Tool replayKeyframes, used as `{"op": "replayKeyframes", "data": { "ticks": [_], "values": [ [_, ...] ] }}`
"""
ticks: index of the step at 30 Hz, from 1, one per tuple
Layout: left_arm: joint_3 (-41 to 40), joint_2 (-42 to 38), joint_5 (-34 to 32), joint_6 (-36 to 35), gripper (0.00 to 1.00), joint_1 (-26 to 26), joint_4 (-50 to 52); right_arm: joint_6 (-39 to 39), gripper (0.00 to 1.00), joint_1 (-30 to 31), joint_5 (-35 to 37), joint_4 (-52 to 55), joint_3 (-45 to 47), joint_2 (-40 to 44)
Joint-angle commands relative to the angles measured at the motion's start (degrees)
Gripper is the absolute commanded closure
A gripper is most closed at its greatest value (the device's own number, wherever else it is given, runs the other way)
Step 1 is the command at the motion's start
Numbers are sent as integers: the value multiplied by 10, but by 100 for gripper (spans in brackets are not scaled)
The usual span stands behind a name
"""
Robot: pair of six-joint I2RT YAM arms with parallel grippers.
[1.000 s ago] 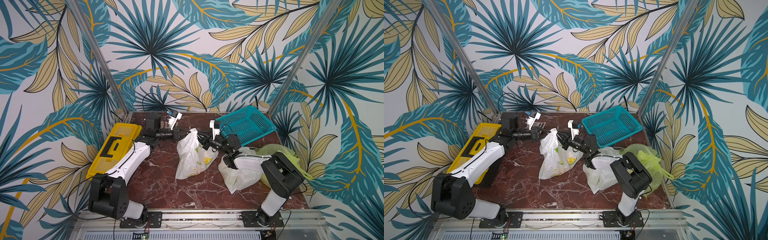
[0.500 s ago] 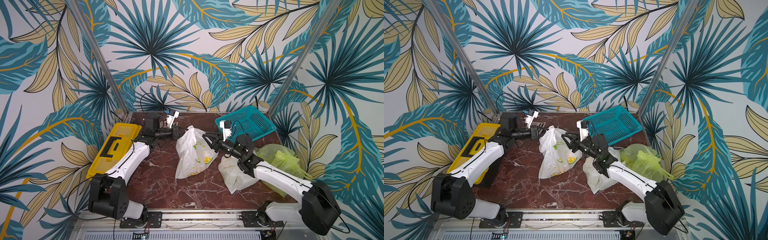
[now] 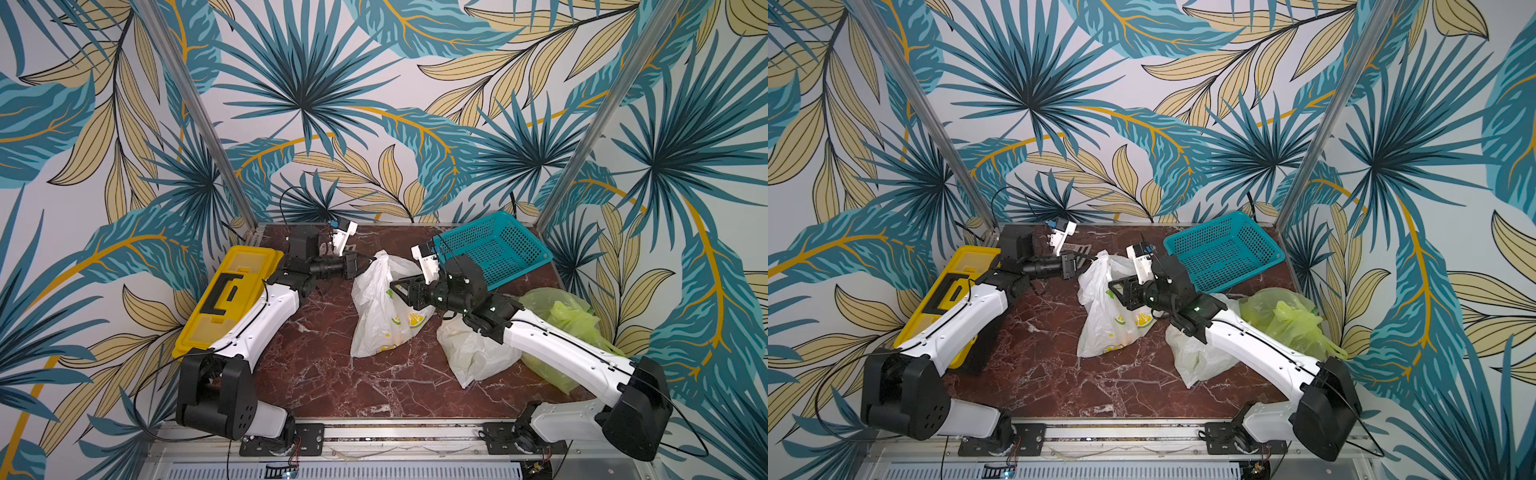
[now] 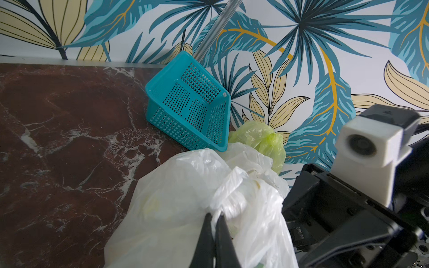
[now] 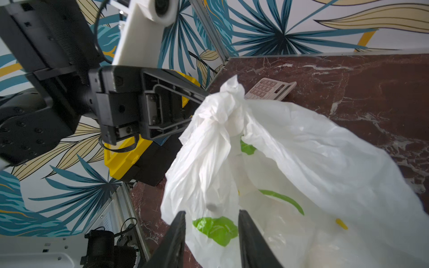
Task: Place the pears into plastic bags & tie knots
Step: Tie the plastic bag at the center of the board.
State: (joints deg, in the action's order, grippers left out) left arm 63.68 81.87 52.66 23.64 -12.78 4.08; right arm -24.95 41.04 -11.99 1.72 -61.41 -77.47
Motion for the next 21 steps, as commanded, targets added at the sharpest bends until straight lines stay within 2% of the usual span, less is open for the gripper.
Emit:
{"op": "replayKeyframes", "data": {
  "ticks": [1, 6, 8, 10, 12, 14, 17, 21],
  "values": [
    [-7, -20, -4, 0, 100, -8, -7, 14, 62, 1, 13, 13, -19, -16],
    [-7, -21, -7, 1, 100, -15, -6, 12, 60, 3, 24, 5, -32, -35],
    [-9, -24, -5, -1, 100, -16, -7, 13, 63, 2, 41, 4, -35, -41],
    [-16, -32, -10, -9, 100, -15, -7, 21, 74, 3, 54, 5, -36, -42],
    [-23, -45, -6, -15, 100, -8, -7, 35, 93, 2, 66, 21, -39, -38],
    [-22, -55, 6, -16, 100, 15, 3, 61, 100, 0, 87, 78, -49, -25],
    [-12, -74, 5, -49, 100, 46, 55, 99, 100, -10, 127, 176, -42, 9],
    [-10, -79, 8, -58, 100, 55, 67, 135, 100, -23, 156, 250, -27, 39]
  ]
}}
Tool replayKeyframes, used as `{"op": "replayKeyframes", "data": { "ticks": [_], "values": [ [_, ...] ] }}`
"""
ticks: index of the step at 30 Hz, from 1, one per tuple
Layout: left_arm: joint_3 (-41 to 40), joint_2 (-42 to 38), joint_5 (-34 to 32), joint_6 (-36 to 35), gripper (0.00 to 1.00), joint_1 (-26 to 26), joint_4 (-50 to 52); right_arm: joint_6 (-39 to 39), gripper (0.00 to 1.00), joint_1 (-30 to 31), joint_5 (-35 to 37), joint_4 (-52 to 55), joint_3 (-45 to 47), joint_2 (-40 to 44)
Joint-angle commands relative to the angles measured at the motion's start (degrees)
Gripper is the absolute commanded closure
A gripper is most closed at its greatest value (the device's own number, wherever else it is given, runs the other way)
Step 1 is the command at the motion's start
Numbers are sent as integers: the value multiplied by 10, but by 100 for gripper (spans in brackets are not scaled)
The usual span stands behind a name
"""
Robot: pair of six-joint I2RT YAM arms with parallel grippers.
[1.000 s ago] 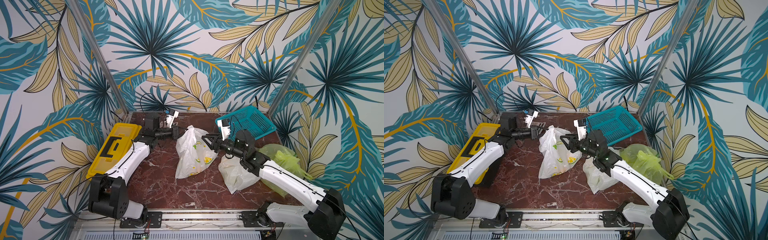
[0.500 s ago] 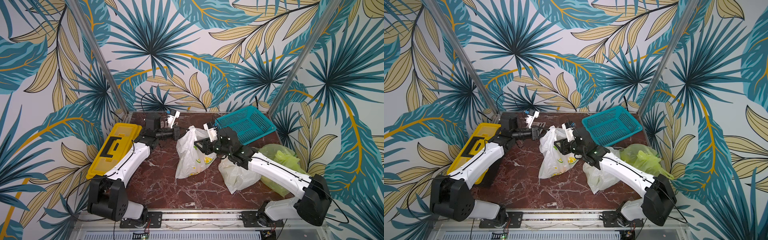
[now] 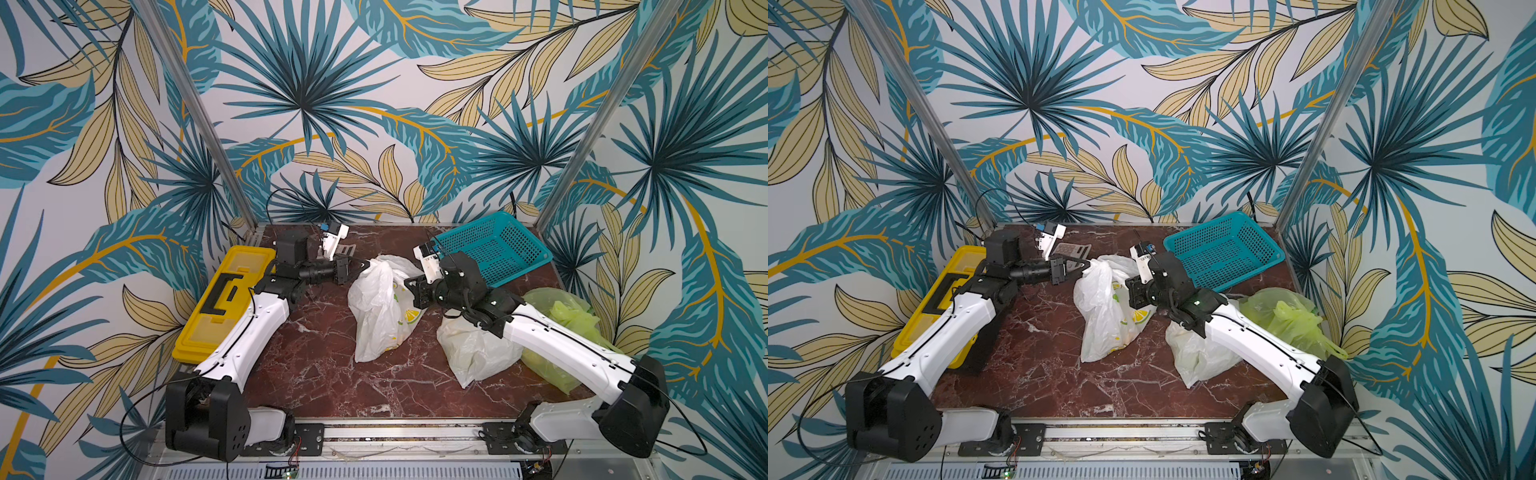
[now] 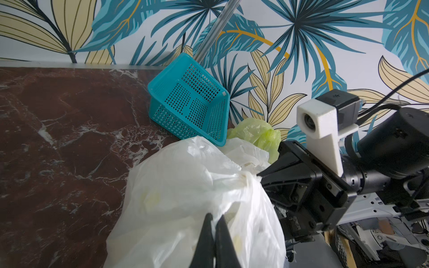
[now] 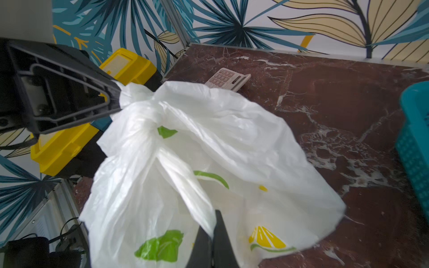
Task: Place the pears into plastic bags & tie knots
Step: Tie the plastic bag at the center of the board.
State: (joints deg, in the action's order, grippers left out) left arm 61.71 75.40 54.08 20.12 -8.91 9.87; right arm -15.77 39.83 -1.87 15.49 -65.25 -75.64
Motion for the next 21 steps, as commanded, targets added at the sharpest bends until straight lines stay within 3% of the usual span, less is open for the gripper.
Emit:
{"op": "replayKeyframes", "data": {
  "ticks": [1, 7, 18, 21],
  "values": [
    [10, -14, -8, -25, 100, 16, 10, 47, 100, -12, 66, 127, 10, 22],
    [7, -5, -27, -28, 100, 14, 14, 28, 100, -20, 32, 116, 14, 4],
    [-23, 25, -130, -88, 100, 47, 115, 7, 100, -91, 90, 157, 45, -55],
    [-5, 24, -102, -80, 100, 49, 132, 13, 100, -92, 76, 161, 23, -51]
  ]
}}
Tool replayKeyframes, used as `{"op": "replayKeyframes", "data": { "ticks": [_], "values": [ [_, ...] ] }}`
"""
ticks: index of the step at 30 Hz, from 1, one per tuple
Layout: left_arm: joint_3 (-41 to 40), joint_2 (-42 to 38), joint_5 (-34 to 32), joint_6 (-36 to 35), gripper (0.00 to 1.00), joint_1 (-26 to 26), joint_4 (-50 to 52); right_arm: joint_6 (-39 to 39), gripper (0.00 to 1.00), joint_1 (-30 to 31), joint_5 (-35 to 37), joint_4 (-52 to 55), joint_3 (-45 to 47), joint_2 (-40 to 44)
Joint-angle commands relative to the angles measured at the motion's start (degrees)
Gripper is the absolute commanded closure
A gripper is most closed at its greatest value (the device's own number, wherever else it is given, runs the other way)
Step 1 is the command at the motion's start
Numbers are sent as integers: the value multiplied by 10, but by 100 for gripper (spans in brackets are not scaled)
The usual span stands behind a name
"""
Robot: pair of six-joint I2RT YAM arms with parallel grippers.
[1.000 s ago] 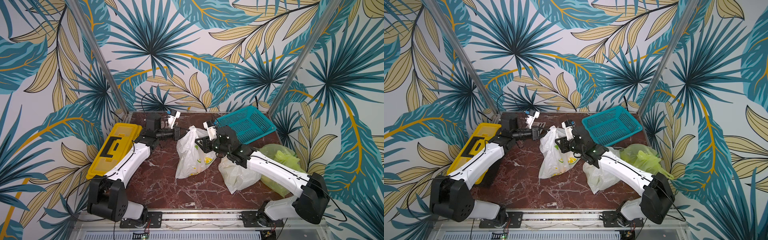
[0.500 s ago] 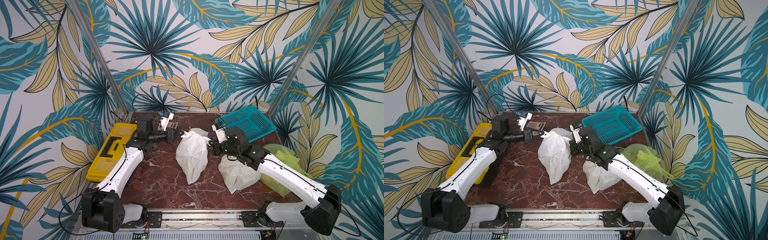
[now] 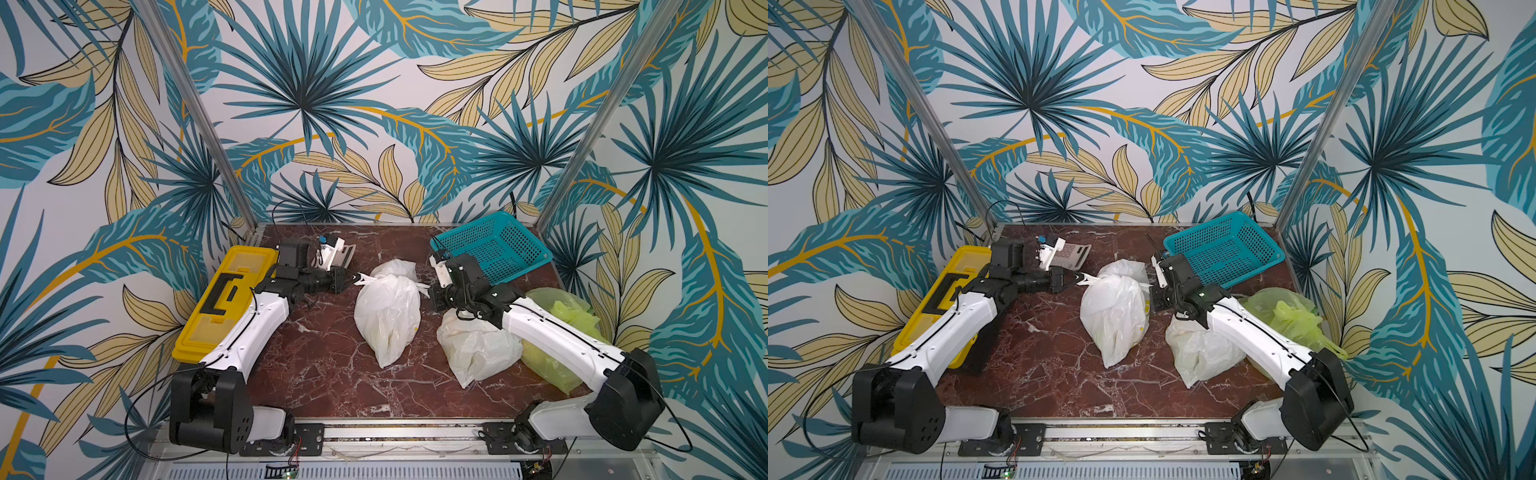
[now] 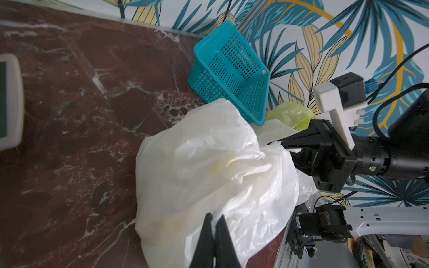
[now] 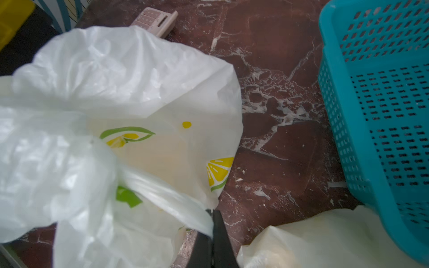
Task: Place the pears into plastic bags & tie knots
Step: Tie the plastic bag at the center of the board.
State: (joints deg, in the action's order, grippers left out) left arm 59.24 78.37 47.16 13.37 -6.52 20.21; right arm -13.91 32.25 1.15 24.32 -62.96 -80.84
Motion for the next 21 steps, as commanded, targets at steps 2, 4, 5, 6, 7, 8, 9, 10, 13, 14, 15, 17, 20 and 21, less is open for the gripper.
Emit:
{"op": "replayKeyframes", "data": {
  "ticks": [2, 4, 5, 6, 7, 8, 9, 10, 13, 14, 15, 17, 20, 21],
  "values": [
    [37, -8, 42, 3, 100, 8, 26, -17, 100, -16, -3, 54, -11, 7],
    [47, -15, 76, 15, 93, -2, 27, -37, 100, -16, -36, 26, -11, 10],
    [43, -24, 77, 20, 84, 3, 28, -44, 100, -16, -45, 14, -9, 10],
    [38, -33, 77, 24, 73, 12, 26, -50, 100, -16, -49, 5, -7, 9],
    [32, -37, 78, 26, 63, 21, 26, -54, 100, -16, -52, -4, -4, 8],
    [26, -39, 82, 26, 55, 28, 26, -59, 100, -16, -56, -13, 0, 7],
    [22, -38, 82, 28, 49, 31, 26, -62, 100, -16, -64, -21, 3, 5],
    [20, -35, 82, 29, 45, 32, 26, -65, 100, -16, -68, -27, 6, 2],
    [18, -19, 88, 35, 37, 26, 27, -73, 100, -16, -75, -28, 6, -5],
    [18, -13, 82, 33, 35, 16, 26, -76, 100, -16, -77, -32, 8, -6],
    [21, -6, 70, 30, 34, 2, 26, -79, 100, -16, -79, -38, 11, -6],
    [36, 13, 53, 22, 33, -26, 26, -82, 100, -16, -82, -43, 16, -6],
    [57, 46, 12, 32, 34, -37, 16, -85, 100, -16, -80, -43, 19, -7],
    [65, 55, 3, 36, 36, -37, 11, -87, 100, -16, -81, -43, 20, -7]
  ]
}}
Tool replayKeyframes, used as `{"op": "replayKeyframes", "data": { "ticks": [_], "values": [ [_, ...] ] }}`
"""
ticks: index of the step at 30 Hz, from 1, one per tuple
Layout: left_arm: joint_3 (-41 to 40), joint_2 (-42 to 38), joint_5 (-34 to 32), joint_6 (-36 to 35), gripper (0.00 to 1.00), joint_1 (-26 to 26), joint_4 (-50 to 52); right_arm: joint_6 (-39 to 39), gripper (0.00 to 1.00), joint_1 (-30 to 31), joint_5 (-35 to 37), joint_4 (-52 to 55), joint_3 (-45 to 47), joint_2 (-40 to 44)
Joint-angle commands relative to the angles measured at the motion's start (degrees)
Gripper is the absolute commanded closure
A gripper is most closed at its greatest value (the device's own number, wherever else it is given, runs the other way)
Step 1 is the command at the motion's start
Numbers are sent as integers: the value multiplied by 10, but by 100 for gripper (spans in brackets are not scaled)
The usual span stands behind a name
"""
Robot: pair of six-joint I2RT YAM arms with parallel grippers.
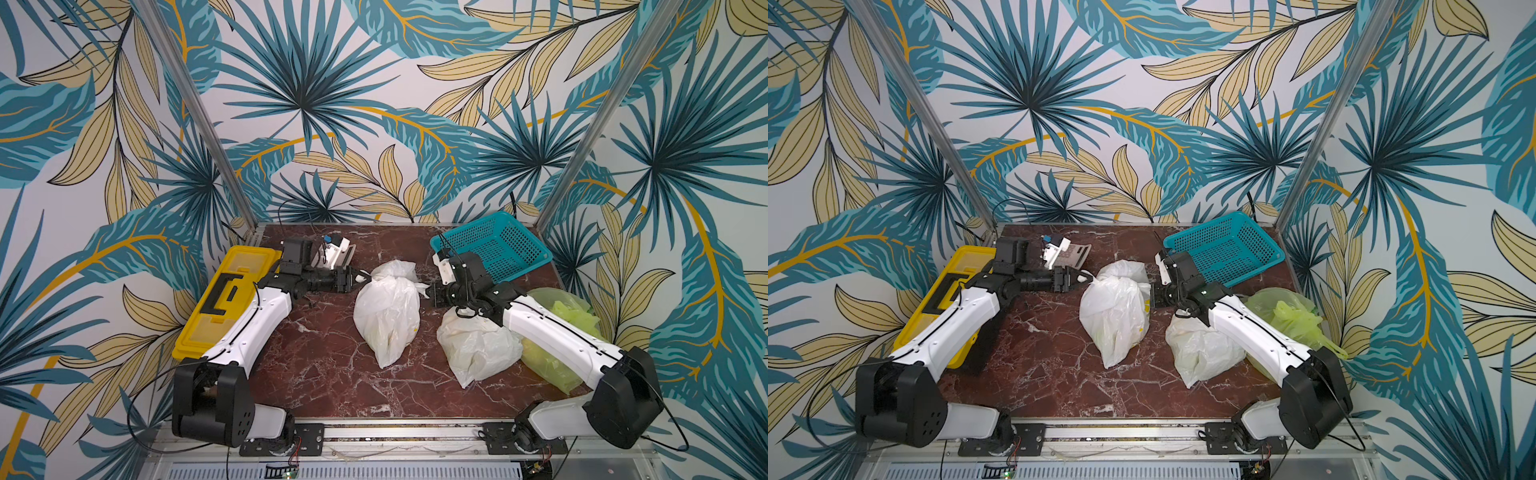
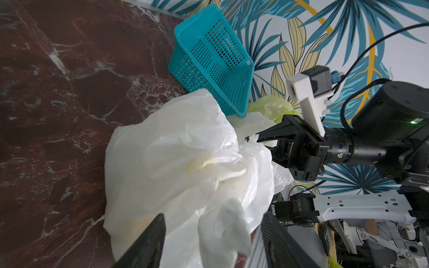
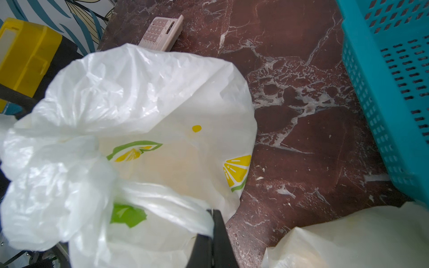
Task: Place the pears into plastic bags & tie knots
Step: Tie the plastic bag at the center of the board.
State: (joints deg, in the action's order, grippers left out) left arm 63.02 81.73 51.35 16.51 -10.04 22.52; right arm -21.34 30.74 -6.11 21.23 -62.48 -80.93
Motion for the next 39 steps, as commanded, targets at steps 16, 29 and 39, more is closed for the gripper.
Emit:
{"op": "replayKeyframes", "data": {
  "ticks": [16, 29, 39],
  "values": [
    [-51, -50, -97, 1, 100, 102, -47, 21, 100, -58, 243, 156, 27, -6],
    [-84, -5, -129, 20, 100, 78, -64, -37, 100, -100, 113, 64, 66, -7],
    [-94, -22, -114, 31, 100, 86, -64, -2, 100, -133, 113, 100, 47, -2]
  ]
}}
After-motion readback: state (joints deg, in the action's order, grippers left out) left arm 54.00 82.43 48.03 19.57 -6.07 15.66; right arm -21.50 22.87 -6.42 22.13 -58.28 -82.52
